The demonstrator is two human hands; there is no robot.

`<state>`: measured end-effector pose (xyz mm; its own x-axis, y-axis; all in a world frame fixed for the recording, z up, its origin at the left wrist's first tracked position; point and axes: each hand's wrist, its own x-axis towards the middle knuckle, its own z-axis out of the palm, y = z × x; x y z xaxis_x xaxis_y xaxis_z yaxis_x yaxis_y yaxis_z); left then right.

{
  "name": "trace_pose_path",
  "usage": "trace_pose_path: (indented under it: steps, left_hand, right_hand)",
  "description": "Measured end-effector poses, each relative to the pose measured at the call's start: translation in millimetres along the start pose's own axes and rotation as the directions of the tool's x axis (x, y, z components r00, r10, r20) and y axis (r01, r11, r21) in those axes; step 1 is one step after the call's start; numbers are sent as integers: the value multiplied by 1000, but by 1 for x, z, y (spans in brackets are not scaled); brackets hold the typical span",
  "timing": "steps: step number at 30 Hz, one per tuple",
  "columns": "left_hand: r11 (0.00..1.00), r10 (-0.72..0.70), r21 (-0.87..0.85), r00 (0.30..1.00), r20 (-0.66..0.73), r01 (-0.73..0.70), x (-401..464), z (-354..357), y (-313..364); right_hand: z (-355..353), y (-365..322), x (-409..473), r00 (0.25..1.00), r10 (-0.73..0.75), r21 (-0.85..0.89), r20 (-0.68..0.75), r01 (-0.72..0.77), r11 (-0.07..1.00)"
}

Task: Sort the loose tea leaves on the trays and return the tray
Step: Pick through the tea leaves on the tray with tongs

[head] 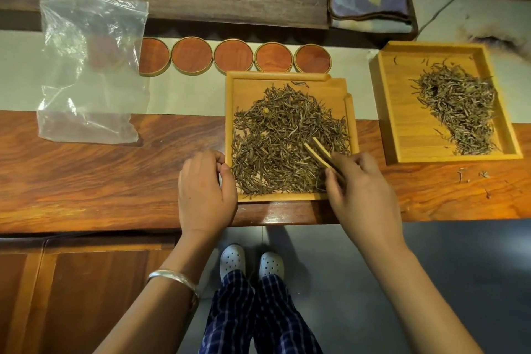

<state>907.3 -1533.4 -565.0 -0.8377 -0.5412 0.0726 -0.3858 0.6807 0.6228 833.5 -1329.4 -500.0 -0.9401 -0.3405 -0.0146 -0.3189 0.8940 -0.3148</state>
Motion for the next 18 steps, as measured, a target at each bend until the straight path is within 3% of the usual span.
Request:
trace_pose_path:
  steps: [12,18]
  left_hand:
    - [1000,-1,7,1000,-14,1,-1,2,0]
    - [1000,-6,8,1000,-2,6,0,2,-1]
  right_hand:
    - [-10,15,3,996,78,2,-40,-78,997]
    - [1,-20,18,998,-45,88,-52,49,995]
